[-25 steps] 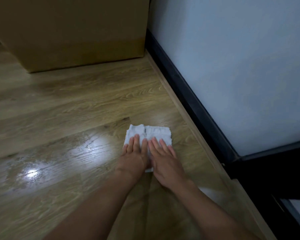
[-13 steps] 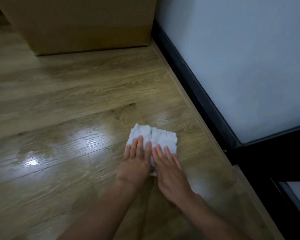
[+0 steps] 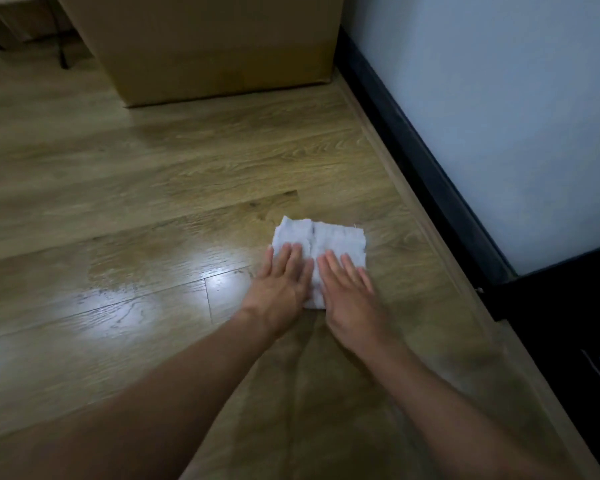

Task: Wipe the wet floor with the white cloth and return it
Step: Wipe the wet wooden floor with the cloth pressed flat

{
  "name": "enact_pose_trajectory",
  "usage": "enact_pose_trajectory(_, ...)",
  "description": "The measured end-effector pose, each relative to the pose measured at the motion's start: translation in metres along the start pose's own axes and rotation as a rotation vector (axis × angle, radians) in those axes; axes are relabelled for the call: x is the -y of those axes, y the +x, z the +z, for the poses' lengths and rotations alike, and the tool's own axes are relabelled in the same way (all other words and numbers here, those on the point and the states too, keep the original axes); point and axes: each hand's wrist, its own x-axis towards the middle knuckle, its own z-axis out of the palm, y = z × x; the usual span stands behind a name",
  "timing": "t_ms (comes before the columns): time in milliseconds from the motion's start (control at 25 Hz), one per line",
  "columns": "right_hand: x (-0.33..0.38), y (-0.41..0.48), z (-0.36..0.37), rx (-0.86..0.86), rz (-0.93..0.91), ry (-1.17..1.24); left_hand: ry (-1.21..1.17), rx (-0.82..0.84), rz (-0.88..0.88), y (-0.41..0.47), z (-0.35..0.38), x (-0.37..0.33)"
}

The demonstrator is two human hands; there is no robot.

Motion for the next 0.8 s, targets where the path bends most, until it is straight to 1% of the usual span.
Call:
enact_pose_trajectory(80, -0.008, -0.057, 0.011, -0.036, 0.048, -0.03, 0.106, -0.14, 0.312, -0.012, 0.017, -0.007)
enact_pose_trajectory(120, -0.011, -0.076, 0.014, -0.004, 0.078, -0.03, 0.112, -0.152, 0.411, -0.014, 0.022, -0.012)
enact_pose_trajectory(160, -0.012, -0.088, 0.016, 0.037, 0.101, -0.014, 0.102, -0.134, 0.43, -0.016, 0.024, -0.019)
enact_pose_trajectory(240, -0.011, -0.079, 0.013, 0.049, 0.126, 0.033, 0.034, -0.135, 0.296, -0.013, 0.028, -0.03)
enact_pose_trajectory(320, -0.013, -0.042, 0.008, -0.006, 0.148, 0.028, 0.022, -0.123, 0.159, 0.008, 0.025, -0.029)
enact_pose_trajectory(400, -0.024, 0.006, 0.003, -0.059, 0.126, 0.001, 0.018, -0.114, 0.036, 0.042, 0.014, -0.018)
enact_pose_trajectory(520, -0.041, 0.055, -0.009, -0.006, 0.056, -0.009, -0.092, -0.048, -0.063, 0.074, -0.007, -0.009)
enact_pose_trajectory(600, -0.047, 0.05, -0.011, -0.008, 0.029, -0.011, -0.132, -0.017, -0.095, 0.072, -0.01, -0.016)
enact_pose_trajectory(640, -0.049, 0.035, -0.011, -0.033, 0.038, -0.007, -0.133, -0.01, -0.078, 0.064, -0.007, -0.025)
enact_pose_trajectory(720, -0.051, -0.02, -0.007, -0.052, 0.075, -0.026, -0.12, -0.036, 0.001, 0.032, 0.008, -0.057)
enact_pose_trajectory(800, -0.05, -0.079, -0.002, -0.027, 0.109, -0.049, -0.117, -0.097, 0.061, -0.003, 0.027, -0.088)
